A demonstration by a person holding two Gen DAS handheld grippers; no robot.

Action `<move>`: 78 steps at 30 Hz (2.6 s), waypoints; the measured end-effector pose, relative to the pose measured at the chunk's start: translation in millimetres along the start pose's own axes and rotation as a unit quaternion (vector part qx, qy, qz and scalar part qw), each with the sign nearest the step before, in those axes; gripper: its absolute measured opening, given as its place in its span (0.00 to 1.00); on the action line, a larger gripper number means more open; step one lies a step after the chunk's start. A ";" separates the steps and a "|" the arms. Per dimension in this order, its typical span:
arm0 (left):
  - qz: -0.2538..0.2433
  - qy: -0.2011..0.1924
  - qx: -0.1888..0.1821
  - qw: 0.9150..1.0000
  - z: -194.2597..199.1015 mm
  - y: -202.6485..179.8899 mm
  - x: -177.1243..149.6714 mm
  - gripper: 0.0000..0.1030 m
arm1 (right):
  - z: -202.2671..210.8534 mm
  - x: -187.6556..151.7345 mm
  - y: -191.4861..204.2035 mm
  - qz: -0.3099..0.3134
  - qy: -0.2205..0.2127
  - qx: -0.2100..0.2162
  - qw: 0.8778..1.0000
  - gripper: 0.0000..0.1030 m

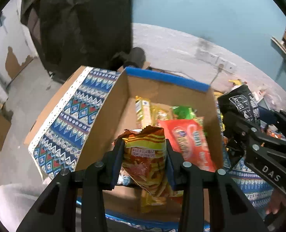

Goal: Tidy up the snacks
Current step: 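Carry the fries bag and black bag over the box, then release the fries bag from left tool while right tool drops black bag, then reach to the tablecloth and grasp the orange chips bag with the right tool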

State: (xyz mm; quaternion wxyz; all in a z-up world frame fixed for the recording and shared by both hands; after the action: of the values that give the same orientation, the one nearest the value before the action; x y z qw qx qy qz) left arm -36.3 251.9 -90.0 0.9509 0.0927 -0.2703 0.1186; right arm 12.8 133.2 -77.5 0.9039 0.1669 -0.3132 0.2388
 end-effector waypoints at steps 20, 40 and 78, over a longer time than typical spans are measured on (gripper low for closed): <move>-0.021 0.021 0.069 0.997 -6.0 -10.3 3.0 0.72 | -2.6 9.2 -4.6 -0.017 0.010 0.019 1.000 0.71; -0.105 -0.003 0.047 0.993 7.6 -113.3 34.0 0.74 | 51.8 -7.8 -97.1 -0.022 -0.029 -0.059 0.998 0.74; -0.248 0.044 -0.040 0.967 -77.2 -317.7 84.7 0.78 | 25.7 -38.2 -335.5 -0.024 0.087 -0.091 0.992 0.74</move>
State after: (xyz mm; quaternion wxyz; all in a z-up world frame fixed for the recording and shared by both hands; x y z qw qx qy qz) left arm 159.3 -18.0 -144.8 0.9646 0.1137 -0.2009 -0.1278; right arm 153.9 -169.4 -134.0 0.9446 0.0699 -0.2502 0.2008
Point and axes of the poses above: each gripper's, at about its wrist camera, not at the fingertips, and z roughly against the way its jaws point, y to its left, x to its top, the point moved 3 cm from there along -z, roughly the way its jaws point, and after that the axes turned 15 degrees about -z, right-handed, at the moved point
